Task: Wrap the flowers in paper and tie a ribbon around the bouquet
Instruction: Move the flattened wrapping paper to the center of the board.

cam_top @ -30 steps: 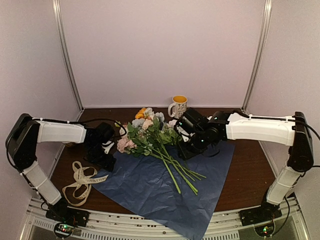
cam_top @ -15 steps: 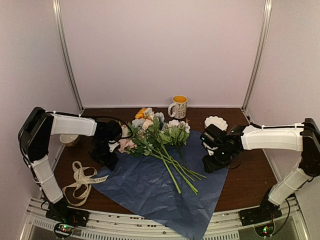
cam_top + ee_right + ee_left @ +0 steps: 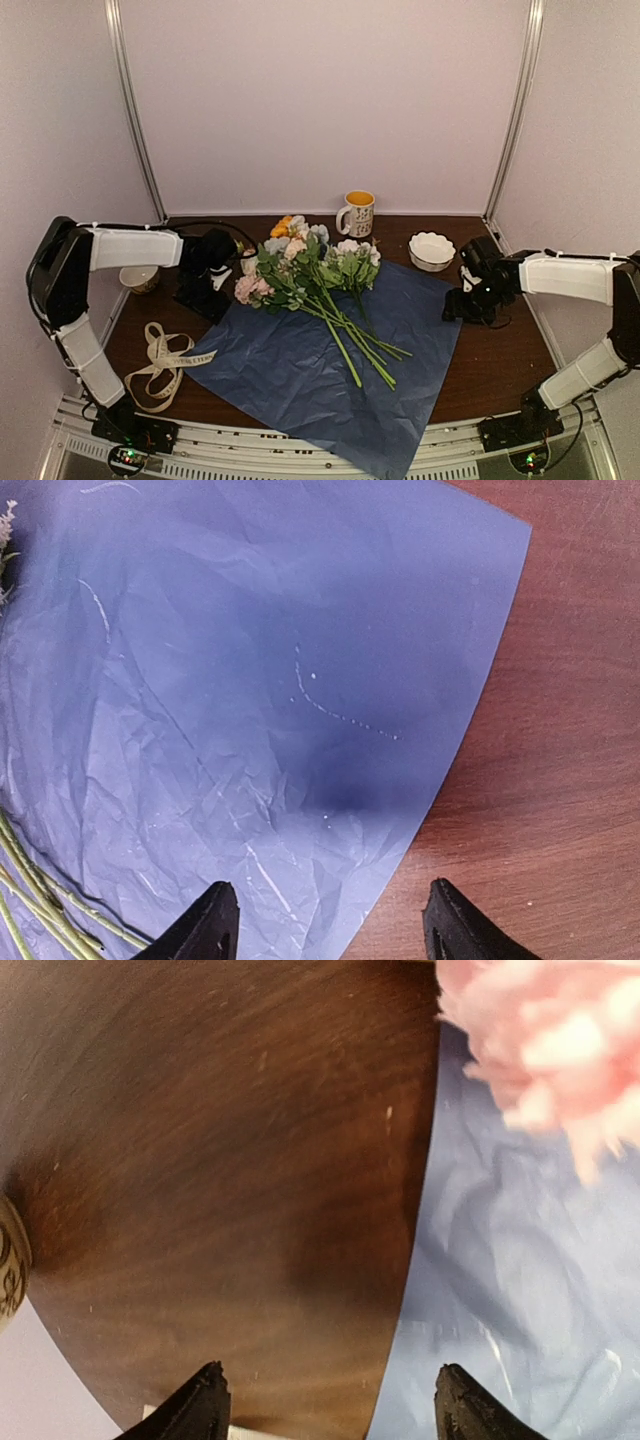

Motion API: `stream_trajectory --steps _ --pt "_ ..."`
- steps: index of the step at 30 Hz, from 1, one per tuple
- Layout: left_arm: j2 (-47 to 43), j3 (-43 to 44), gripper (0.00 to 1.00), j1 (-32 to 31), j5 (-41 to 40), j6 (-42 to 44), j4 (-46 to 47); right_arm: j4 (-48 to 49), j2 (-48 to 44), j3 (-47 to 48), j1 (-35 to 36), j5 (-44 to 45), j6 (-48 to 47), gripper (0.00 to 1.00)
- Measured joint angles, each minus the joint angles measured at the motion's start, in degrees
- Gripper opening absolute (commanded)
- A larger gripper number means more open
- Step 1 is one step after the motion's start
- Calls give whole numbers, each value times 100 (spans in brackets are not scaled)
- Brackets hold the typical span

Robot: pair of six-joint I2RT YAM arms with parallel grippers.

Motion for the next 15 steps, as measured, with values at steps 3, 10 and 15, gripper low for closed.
stream_trajectory --steps 3,10,15 --pt "-745 -448 74 11 297 -140 127 195 83 -170 -153 -225 66 65" --pt "-1989 -1401 73 -461 715 -822 105 511 48 -680 -568 -496 249 65" --pt "-2157 -1652 73 -1443 844 -1449 -55 662 9 -743 -590 -575 286 63"
